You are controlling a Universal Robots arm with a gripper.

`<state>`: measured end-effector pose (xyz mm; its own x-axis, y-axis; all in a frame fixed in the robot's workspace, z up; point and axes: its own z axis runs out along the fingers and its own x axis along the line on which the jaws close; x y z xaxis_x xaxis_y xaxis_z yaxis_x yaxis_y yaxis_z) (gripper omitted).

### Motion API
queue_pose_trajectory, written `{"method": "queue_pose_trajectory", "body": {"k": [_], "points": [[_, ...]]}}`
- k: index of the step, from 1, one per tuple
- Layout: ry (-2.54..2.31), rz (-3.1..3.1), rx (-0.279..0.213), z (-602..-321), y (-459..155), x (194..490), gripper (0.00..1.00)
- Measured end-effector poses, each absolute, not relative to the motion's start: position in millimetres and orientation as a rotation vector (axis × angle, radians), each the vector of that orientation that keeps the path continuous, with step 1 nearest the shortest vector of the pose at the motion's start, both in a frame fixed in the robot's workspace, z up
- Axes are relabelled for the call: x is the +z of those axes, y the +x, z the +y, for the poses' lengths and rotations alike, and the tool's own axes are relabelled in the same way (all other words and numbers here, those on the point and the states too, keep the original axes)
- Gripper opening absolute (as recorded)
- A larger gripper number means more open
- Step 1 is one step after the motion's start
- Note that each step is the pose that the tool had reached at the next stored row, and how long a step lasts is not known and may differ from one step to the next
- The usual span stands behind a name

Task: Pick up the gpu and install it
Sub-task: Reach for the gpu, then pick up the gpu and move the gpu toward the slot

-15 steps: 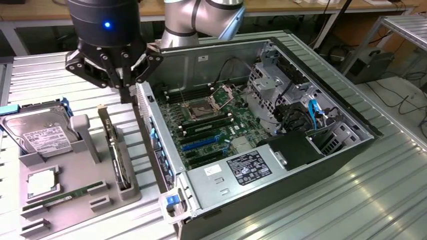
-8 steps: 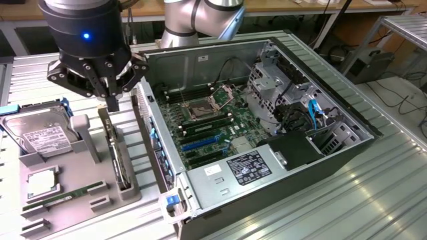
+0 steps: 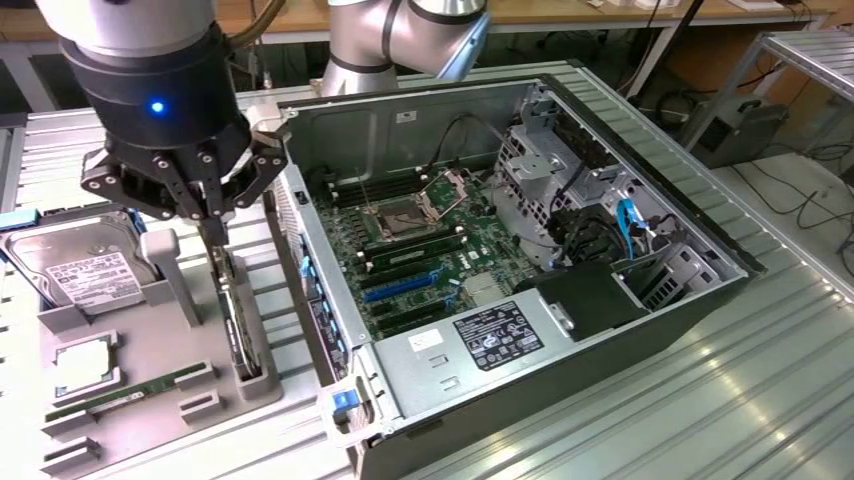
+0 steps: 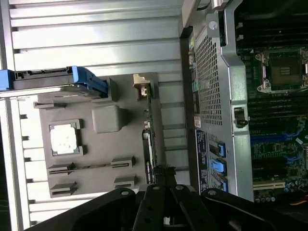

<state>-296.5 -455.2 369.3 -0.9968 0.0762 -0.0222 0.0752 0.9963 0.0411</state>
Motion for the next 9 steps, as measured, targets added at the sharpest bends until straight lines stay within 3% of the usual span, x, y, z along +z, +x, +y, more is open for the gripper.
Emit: {"method": "queue_pose_trajectory", "body": {"k": [9], "points": [[0.118,3.115,0.062,-455.2,-300.7,368.0,0.11]]}}
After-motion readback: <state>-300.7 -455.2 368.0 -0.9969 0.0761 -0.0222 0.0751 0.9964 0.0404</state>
